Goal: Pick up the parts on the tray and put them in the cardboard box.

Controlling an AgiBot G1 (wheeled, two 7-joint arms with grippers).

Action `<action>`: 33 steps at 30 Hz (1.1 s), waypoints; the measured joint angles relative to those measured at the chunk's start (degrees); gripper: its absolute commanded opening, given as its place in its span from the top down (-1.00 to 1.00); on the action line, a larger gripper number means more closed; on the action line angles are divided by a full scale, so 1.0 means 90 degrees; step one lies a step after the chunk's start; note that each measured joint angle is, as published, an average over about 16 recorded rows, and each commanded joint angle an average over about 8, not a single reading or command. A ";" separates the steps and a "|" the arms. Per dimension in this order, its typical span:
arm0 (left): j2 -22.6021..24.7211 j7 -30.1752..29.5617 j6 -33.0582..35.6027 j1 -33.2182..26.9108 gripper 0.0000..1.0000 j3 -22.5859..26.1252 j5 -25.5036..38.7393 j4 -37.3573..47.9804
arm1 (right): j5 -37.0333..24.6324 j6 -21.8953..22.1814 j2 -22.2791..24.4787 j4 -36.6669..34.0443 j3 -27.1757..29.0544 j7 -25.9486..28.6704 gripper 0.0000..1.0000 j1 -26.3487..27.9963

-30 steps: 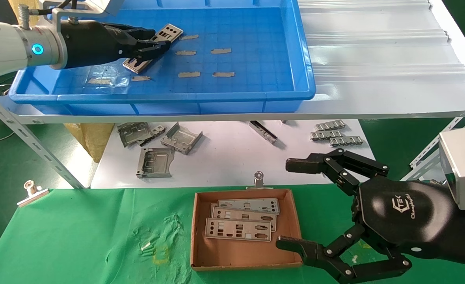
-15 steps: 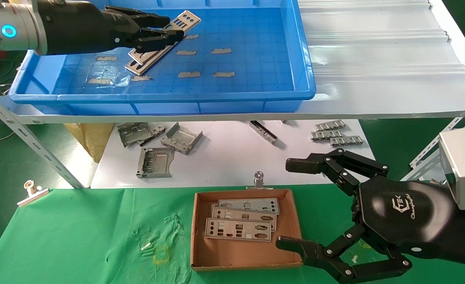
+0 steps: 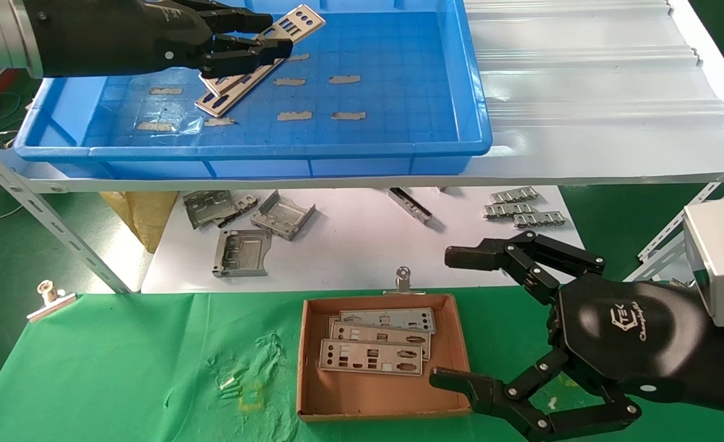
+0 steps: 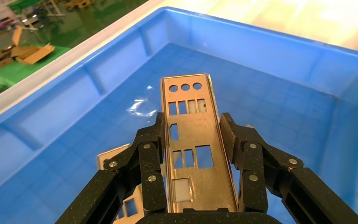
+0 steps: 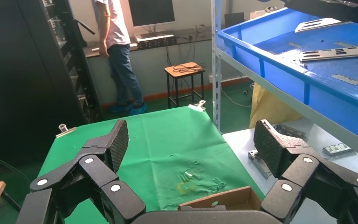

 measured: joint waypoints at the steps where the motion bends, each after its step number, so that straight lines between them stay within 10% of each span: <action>1: -0.0018 0.0042 0.0152 0.0007 1.00 0.0004 -0.0003 -0.0029 | 0.0000 0.0000 0.0000 0.0000 0.0000 0.0000 -1.00 0.0000; 14: -0.0304 0.0146 0.1486 0.0901 1.00 0.0538 -0.0605 -0.1564 | 0.0000 0.0000 0.0000 0.0000 0.0000 0.0000 -1.00 0.0000; 33: 0.0476 0.1111 0.0044 0.3033 1.00 0.1556 -0.1024 -0.2156 | 0.0000 0.0000 0.0000 0.0000 0.0000 0.0000 -1.00 0.0000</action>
